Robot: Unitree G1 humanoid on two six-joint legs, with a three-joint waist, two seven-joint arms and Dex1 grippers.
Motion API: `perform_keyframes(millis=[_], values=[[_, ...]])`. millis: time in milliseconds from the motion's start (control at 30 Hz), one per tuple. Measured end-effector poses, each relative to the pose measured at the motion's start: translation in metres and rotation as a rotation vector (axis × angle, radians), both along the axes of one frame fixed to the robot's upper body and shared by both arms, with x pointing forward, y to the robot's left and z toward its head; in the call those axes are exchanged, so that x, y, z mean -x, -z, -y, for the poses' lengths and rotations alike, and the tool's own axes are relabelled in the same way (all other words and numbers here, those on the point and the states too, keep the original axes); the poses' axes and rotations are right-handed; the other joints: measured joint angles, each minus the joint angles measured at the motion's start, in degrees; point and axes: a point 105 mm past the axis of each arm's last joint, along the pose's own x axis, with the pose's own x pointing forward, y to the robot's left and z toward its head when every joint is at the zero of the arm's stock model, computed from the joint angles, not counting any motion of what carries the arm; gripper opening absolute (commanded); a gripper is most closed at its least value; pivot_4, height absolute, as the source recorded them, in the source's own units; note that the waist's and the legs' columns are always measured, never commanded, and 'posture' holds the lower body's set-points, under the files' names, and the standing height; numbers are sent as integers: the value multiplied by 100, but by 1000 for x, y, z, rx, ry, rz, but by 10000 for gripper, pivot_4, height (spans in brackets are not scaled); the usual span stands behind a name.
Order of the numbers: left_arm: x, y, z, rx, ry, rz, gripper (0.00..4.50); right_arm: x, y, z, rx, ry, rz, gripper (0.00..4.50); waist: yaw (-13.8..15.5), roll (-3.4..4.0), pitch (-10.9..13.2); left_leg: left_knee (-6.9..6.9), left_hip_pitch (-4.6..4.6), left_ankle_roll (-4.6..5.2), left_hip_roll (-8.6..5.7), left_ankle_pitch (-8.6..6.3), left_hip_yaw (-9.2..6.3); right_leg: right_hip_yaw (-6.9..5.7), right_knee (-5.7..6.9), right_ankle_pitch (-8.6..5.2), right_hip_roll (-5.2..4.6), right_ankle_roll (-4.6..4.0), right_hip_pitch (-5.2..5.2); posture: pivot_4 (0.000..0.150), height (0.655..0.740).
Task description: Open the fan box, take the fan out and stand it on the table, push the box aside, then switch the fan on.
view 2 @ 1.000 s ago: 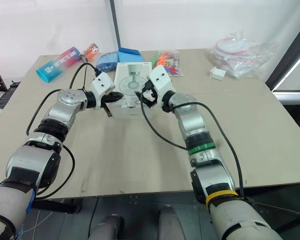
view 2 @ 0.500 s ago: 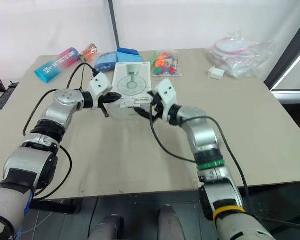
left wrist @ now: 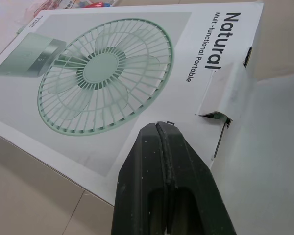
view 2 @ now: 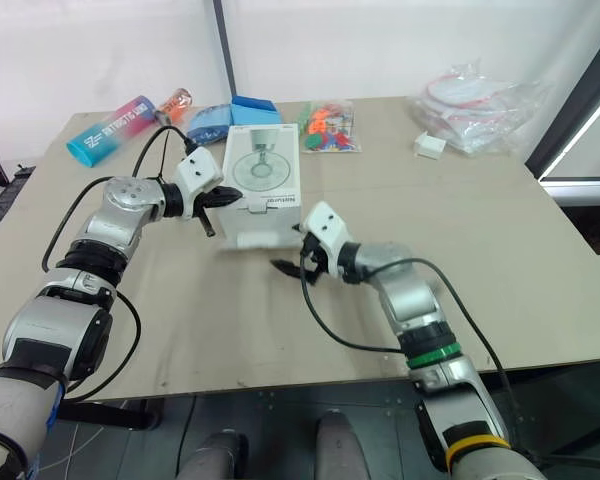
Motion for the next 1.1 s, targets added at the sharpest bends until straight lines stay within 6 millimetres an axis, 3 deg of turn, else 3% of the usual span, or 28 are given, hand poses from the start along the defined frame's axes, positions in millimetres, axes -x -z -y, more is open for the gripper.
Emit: perform_keyframes(millis=[167,433,900,1100], values=[[-1,-1,-1,-6,-4,4,434,14,0,12,25,-39,-15,45000,2,-1,0,0,0,0,0,0,0,0,0,0,0,0,2,1500,7400],[-1,-4,0,-6,-3,10,434,-23,2,33,40,188,2,45000,3,-1,0,-1,0,0,0,0,0,0,-4,0,1,0,0,1500,7400],[-3,-2,-4,-8,-16,-3,434,-22,6,4,-15,114,4,45000,1,-1,0,3,-5,0,0,0,0,0,-5,0,0,1,0,1500,7400],[-3,-3,-4,-8,-17,-2,434,-9,-7,-8,-94,16,0,45000,1,-1,0,3,-5,0,0,0,-1,0,-4,0,0,1,0,1500,7400]])
